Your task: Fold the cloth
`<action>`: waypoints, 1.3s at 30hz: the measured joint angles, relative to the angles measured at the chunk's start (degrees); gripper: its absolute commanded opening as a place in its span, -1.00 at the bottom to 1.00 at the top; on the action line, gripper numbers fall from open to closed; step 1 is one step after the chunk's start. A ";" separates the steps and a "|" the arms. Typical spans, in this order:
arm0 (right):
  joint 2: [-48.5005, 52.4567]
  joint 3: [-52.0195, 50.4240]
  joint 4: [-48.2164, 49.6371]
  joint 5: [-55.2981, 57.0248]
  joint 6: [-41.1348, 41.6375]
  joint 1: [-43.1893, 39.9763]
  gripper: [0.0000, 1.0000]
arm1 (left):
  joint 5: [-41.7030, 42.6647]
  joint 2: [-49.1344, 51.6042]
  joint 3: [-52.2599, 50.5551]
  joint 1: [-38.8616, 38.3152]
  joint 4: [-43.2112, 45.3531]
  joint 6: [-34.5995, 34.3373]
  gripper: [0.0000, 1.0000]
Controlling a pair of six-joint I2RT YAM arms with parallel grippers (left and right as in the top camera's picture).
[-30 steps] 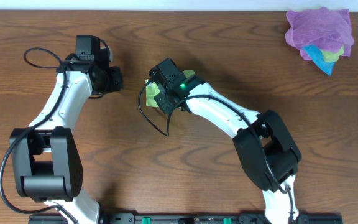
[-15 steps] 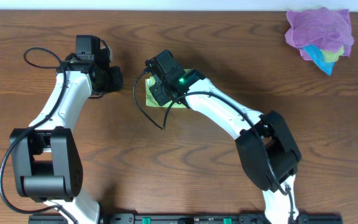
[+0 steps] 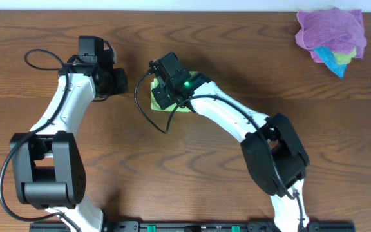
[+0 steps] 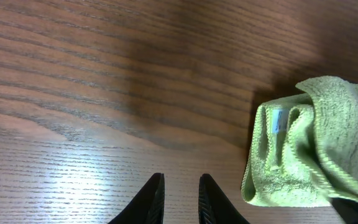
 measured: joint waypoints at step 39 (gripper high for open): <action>0.68 16.41 -26.99 8.68 -1.44 1.36 0.97 | -2.97 0.11 -0.96 7.34 -0.22 2.67 -0.45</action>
